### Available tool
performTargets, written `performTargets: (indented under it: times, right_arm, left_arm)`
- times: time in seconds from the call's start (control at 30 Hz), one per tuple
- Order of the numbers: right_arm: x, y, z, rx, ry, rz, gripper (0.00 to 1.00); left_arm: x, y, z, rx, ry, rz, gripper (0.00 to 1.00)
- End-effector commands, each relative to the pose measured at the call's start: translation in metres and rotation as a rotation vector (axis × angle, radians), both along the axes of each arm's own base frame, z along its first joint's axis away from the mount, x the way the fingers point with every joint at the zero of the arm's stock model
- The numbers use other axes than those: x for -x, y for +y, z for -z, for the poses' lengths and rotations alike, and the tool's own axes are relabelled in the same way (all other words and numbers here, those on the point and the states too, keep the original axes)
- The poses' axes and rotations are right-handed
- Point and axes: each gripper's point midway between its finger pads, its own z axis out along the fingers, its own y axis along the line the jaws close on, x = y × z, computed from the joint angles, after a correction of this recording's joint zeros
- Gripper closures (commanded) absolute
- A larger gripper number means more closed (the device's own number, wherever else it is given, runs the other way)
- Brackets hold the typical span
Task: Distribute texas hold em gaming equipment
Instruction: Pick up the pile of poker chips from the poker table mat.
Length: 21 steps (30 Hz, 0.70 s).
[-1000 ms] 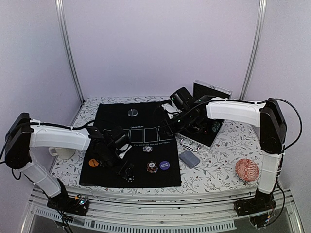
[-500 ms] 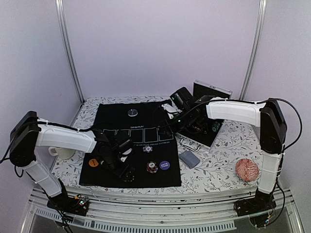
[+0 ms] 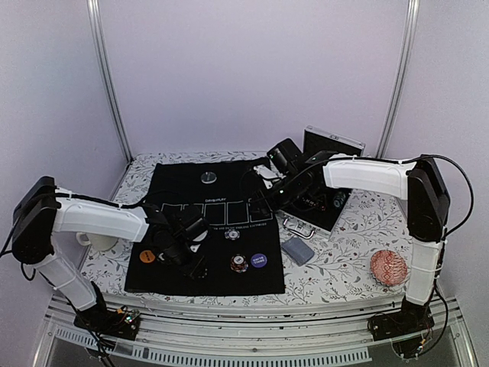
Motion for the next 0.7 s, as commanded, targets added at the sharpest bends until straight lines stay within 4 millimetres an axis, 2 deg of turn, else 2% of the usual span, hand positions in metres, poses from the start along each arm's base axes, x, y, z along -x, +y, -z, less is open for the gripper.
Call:
performTargets:
  times: [0.0, 0.37, 0.47, 0.53, 0.67]
  right_arm:
    - [0.001, 0.000, 0.012, 0.025, 0.022, -0.010, 0.42]
    - [-0.001, -0.002, 0.016, 0.049, 0.023, -0.005, 0.42]
    - [-0.001, -0.002, 0.017, 0.053, 0.026, -0.005, 0.42]
    - [-0.002, -0.002, 0.018, 0.055, 0.027, -0.006, 0.42]
    - [-0.002, -0.002, 0.019, 0.061, 0.026, -0.005, 0.42]
  left_arm:
    - [0.008, 0.017, 0.009, -0.060, 0.035, -0.019, 0.49]
    - [0.000, 0.044, -0.007, -0.073, 0.062, -0.156, 0.75]
    - [0.000, 0.046, -0.013, -0.041, 0.069, -0.178, 0.88]
    - [-0.001, 0.049, -0.017, -0.023, 0.070, -0.199, 1.00]
    - [-0.004, 0.052, -0.020, 0.013, 0.064, -0.223, 1.00]
